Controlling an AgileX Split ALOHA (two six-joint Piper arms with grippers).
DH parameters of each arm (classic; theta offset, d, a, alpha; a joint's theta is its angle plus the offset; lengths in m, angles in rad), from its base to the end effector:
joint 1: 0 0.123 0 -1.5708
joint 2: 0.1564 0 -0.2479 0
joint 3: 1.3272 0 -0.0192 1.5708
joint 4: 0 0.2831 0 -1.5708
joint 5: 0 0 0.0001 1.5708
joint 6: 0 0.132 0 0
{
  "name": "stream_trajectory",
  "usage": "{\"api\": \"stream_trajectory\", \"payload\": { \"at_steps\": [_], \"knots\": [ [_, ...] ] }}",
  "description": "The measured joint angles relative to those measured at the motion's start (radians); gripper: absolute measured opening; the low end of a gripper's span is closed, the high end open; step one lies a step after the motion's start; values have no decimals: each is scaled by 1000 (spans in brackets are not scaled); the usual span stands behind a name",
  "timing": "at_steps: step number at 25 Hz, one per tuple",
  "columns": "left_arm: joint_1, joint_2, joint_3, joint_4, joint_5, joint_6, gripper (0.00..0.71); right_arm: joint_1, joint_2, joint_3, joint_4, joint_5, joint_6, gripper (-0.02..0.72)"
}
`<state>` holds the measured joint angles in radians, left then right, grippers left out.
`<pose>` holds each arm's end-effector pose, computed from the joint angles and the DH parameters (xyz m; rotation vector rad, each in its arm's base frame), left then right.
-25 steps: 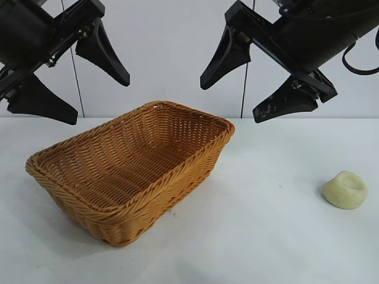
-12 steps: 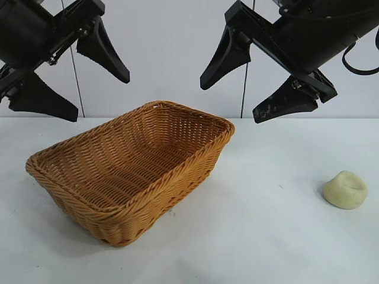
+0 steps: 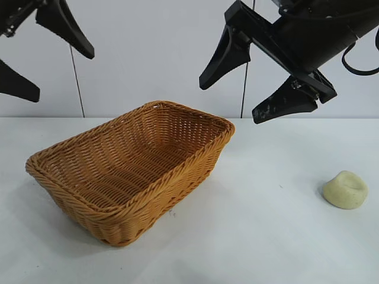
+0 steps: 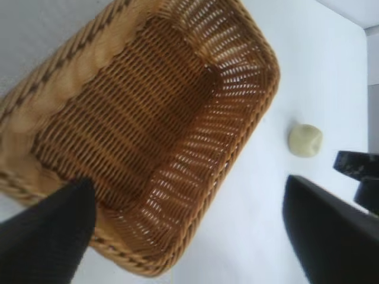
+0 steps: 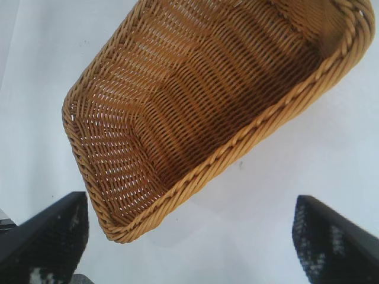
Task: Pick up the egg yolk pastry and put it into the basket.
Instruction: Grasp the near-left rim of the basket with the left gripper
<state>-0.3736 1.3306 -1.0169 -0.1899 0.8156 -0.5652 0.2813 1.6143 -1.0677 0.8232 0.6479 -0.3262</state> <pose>0.2972 -0.1360 0.2128 -0.3825 2.6702 -0.5390 0.3505 0.1621 0.1624 -0.0649 2.5686 0.8405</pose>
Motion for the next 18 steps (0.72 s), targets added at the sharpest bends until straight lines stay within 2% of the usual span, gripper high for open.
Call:
{"api": "stream_trajectory", "payload": {
  "at_steps": [3, 7, 12, 18],
  "knots": [
    [-65, 0, 33, 133, 4, -239, 663, 0, 0, 0, 2, 0, 0, 642],
    [-57, 7, 76, 190, -37, -451, 663, 0, 0, 0, 7, 0, 0, 642],
    [-18, 82, 76, 110, -85, -489, 663, 0, 0, 0, 7, 0, 0, 642],
    [-15, 207, 76, 51, -153, -483, 663, 0, 0, 0, 7, 0, 0, 642]
  ]
}}
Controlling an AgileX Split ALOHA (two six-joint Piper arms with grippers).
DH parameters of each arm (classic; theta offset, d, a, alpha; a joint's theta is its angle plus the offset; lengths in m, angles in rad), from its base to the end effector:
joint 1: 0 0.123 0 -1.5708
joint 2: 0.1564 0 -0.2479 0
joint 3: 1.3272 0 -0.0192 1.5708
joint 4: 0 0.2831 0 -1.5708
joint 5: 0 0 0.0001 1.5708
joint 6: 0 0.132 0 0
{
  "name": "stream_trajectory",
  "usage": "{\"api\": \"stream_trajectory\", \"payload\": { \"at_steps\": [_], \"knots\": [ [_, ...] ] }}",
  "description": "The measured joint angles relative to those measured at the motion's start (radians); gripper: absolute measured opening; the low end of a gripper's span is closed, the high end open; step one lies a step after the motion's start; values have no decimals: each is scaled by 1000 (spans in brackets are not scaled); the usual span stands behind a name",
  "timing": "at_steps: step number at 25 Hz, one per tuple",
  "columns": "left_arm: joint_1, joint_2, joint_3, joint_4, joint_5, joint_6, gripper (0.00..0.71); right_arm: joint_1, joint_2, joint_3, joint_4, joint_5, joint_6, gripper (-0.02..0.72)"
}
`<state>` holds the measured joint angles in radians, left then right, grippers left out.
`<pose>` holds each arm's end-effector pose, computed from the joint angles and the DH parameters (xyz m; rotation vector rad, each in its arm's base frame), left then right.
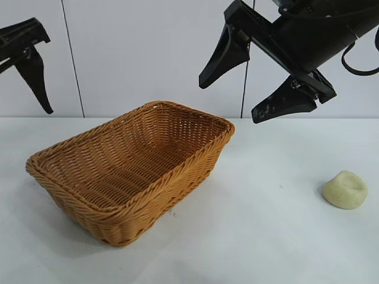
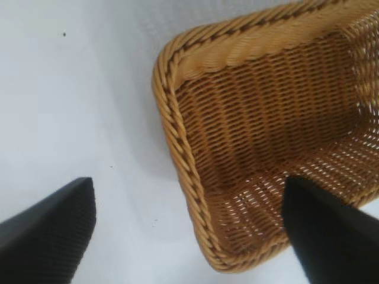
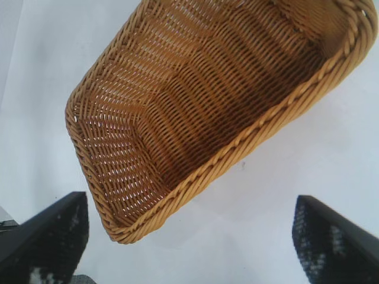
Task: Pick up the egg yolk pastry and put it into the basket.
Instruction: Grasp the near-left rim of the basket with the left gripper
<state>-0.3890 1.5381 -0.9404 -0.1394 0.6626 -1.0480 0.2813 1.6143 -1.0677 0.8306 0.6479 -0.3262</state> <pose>0.3088 -0.1388 0.1264 -1.0539 2.6708 -0.4971 0.3506 0.1626 0.1628 -0.0580 2.5669 0.8478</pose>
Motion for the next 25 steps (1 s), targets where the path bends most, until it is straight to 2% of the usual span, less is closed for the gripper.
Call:
{"api": "stream_trajectory", "payload": {
  "at_steps": [6, 10, 13, 18, 20, 22, 25],
  "knots": [
    [3, 154, 0, -4, -76, 1, 663, 0, 0, 0, 0, 1, 0, 642],
    [35, 247, 0, -26, -120, 6, 663, 0, 0, 0, 0, 3, 0, 642],
    [57, 270, 0, -63, -120, 25, 663, 0, 0, 0, 0, 4, 0, 642],
    [58, 270, 0, -90, -132, 32, 661, 0, 0, 0, 0, 5, 0, 642],
    [58, 270, 0, -94, -133, 32, 608, 0, 0, 0, 0, 5, 0, 642],
    [58, 270, 0, -96, -131, 32, 499, 0, 0, 0, 0, 5, 0, 642],
    [58, 270, 0, -102, -129, 41, 246, 0, 0, 0, 0, 5, 0, 642]
  ]
}}
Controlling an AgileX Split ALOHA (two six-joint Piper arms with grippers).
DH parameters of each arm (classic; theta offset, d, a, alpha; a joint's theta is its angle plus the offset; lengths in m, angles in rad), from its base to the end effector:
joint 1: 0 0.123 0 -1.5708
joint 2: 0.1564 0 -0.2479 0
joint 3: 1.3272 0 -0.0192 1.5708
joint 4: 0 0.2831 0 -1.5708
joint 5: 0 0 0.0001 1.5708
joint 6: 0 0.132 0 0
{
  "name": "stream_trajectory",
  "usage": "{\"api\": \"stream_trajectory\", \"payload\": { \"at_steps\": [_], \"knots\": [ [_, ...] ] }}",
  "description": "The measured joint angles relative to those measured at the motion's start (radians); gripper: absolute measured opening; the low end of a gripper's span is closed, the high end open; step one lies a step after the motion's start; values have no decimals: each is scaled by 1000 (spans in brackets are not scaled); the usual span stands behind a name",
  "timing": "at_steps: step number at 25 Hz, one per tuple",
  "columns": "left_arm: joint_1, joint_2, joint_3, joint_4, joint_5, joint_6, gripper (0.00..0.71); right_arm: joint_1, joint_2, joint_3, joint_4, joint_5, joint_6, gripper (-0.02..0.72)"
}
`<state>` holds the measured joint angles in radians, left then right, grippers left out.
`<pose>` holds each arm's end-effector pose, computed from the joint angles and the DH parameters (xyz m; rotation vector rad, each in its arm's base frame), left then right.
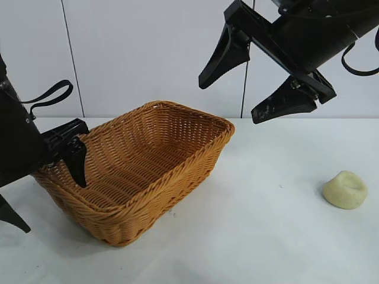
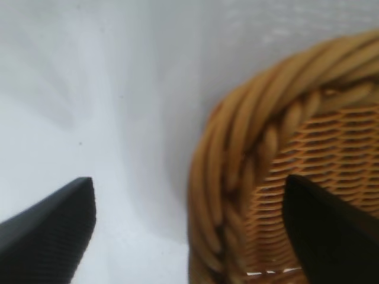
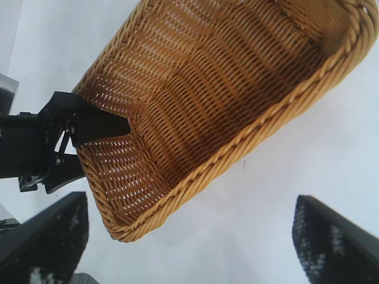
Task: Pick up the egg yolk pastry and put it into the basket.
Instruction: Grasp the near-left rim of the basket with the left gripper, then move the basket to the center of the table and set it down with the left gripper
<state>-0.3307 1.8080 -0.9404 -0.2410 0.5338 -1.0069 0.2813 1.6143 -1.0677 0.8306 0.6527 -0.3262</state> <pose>0.3207 -0.1271 0.0401 -1.2640 2.7266 -0.4155 0.3500 0.1628 0.1627 -0.0605 2.5705 0.8506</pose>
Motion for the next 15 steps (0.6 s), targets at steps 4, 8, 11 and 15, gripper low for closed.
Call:
{"api": "stream_trajectory", "payload": {
  "at_steps": [4, 8, 11, 15],
  "knots": [
    [5, 0, -7, -45, 14, 80, 144, 0, 0, 0, 0, 0, 0, 642],
    [47, 4, -64, -105, 92, 244, 143, 0, 0, 0, 0, 1, 0, 642],
    [88, 11, -140, -125, 169, 402, 143, 0, 0, 0, 0, 2, 0, 642],
    [109, 64, -260, -126, 276, 591, 143, 0, 0, 0, 0, 3, 0, 642]
  ]
}}
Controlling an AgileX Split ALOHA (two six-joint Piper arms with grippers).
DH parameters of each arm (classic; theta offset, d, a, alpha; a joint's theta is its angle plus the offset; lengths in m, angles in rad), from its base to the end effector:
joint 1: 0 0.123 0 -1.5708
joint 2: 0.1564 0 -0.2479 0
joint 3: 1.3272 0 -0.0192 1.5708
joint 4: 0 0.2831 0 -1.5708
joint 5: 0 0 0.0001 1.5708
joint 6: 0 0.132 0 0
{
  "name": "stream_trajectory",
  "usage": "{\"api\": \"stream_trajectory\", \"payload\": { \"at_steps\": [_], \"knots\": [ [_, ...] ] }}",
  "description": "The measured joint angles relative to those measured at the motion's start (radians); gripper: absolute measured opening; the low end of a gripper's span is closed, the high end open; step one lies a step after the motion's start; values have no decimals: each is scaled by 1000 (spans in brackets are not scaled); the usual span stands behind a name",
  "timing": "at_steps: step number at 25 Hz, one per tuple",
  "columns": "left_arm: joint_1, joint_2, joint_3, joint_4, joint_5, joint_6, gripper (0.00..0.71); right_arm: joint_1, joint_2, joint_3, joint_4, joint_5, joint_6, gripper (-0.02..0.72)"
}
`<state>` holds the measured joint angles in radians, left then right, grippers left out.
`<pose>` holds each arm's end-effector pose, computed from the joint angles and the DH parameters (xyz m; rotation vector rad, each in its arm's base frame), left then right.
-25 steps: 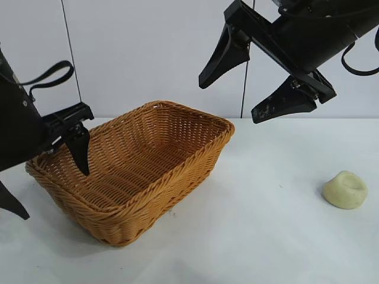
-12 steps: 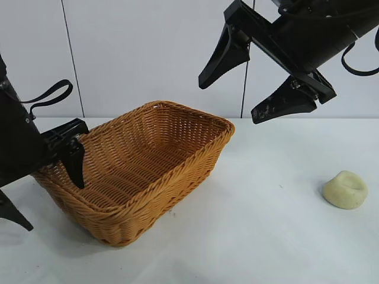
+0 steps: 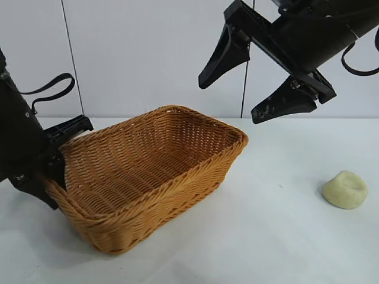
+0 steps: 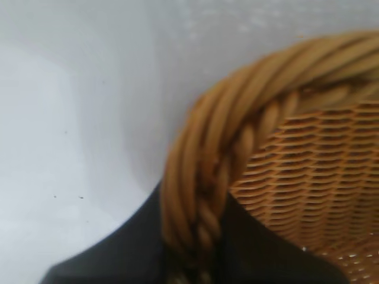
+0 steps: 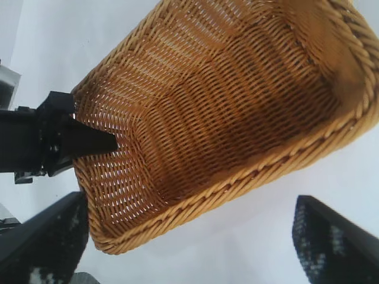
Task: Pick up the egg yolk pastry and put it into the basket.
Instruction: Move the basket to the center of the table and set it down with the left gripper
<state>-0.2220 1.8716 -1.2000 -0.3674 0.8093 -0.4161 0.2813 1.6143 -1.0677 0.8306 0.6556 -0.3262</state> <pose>0.3659 -0.1178 0.0806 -0.6389 2.9568 -0.4998 0.3496 0.1629 0.1626 -0.0620 2.5727 0.8523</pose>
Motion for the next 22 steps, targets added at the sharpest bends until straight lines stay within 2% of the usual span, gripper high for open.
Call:
{"api": "stream_trajectory", "payload": {
  "at_steps": [3, 9, 13, 22],
  "knots": [
    [0, 63, -105, 1, 87, 100, 143, 0, 0, 0, 0, 10, 0, 642],
    [-4, 176, -272, 5, 190, 250, 143, 0, 0, 0, 0, 19, 0, 642],
    [-28, 221, -322, 29, 196, 272, 143, 0, 0, 0, 0, 26, 0, 642],
    [-32, 279, -346, 39, 179, 294, 143, 0, 0, 0, 0, 38, 0, 642]
  ]
}}
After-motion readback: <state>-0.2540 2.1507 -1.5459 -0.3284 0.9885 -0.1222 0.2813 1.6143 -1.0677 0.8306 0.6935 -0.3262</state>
